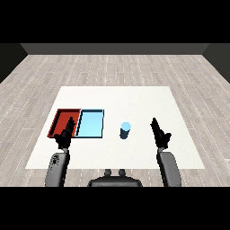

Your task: Pick the blue can and put it in the blue box

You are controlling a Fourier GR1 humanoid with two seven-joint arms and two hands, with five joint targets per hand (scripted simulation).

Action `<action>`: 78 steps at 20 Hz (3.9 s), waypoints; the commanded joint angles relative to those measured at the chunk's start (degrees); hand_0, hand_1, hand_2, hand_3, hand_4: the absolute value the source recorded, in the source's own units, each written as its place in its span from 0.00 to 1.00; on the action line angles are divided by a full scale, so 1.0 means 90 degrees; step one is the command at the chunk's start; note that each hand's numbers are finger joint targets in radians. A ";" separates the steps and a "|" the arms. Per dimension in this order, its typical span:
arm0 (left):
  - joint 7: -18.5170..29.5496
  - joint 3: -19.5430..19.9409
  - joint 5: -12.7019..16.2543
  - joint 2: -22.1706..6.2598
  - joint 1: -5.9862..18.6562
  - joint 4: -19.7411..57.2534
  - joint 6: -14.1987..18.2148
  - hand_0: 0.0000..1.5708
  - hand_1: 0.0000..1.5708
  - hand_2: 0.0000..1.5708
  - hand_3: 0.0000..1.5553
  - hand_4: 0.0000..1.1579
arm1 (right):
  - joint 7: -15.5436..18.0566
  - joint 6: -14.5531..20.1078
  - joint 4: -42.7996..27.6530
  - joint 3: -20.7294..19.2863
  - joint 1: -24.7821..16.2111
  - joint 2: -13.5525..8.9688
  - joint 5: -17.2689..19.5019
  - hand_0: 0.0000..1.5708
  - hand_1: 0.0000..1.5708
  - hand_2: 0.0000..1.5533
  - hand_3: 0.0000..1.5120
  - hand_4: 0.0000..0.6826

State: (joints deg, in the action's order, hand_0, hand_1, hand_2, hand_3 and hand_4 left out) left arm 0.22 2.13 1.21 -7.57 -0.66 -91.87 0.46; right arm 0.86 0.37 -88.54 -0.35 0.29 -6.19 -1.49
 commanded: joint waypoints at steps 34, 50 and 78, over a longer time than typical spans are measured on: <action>0.2193 0.0219 0.0588 0.0481 0.0426 -0.0276 -0.0655 0.00 0.00 0.00 0.00 0.00 | 0.1148 -0.0707 0.0886 -0.0102 0.1233 0.0657 -0.0949 0.00 0.00 0.00 0.00 0.00; 0.2184 0.0637 0.0963 0.0154 0.0585 -0.0055 -0.1016 0.00 0.00 0.00 0.00 0.00 | 0.2358 0.0569 0.2077 0.1456 0.1238 0.0687 -0.2195 0.00 0.00 0.00 0.00 0.00; 0.1788 0.0650 0.1070 0.0193 0.0147 -0.0819 -0.0924 0.00 0.00 0.00 0.00 0.00 | 0.3237 0.0632 0.4429 0.2100 0.2628 0.0688 -0.3369 0.00 0.00 0.00 0.00 0.00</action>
State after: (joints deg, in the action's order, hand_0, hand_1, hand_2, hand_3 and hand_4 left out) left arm 19.59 6.64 9.04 -4.34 0.95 -96.05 -7.31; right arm 26.23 4.76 -52.77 14.48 22.48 0.00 -28.49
